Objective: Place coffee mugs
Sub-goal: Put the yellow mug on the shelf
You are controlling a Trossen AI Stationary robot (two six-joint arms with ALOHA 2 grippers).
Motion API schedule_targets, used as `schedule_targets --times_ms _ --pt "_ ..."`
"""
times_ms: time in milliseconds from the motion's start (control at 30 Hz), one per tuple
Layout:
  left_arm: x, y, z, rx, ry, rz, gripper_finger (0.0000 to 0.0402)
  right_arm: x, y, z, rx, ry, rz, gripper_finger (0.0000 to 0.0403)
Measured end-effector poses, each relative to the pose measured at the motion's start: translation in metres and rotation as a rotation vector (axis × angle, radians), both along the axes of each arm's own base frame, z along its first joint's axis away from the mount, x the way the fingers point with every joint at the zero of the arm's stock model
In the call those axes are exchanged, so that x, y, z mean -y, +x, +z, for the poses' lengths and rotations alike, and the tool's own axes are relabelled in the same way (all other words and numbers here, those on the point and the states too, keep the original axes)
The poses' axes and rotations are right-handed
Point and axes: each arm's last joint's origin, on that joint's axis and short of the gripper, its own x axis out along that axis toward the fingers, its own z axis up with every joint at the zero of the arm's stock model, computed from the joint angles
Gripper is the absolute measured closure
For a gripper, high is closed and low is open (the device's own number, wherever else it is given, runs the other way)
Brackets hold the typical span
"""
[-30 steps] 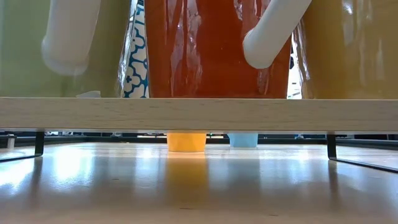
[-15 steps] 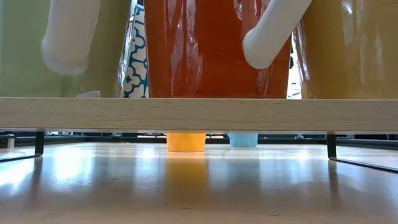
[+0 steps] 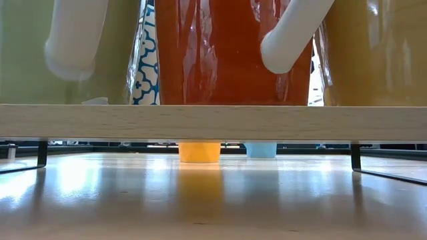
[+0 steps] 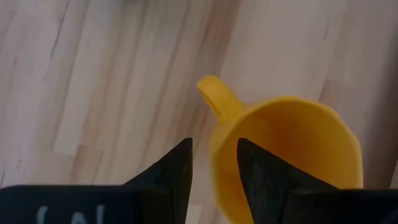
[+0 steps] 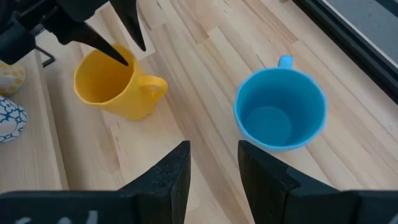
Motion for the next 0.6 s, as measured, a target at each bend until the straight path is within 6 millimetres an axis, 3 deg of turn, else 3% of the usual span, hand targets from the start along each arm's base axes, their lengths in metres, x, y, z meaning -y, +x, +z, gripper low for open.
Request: schedule_targets --times_ms 433,600 --pt "0.003 0.009 -0.015 -0.009 0.007 -0.003 0.0270 0.000 0.000 0.000 0.005 0.000 0.002 0.0264" --pt "0.005 0.012 -0.019 -0.013 0.007 -0.010 0.0294 0.000 0.001 0.001 0.013 -0.003 0.002 0.0264"
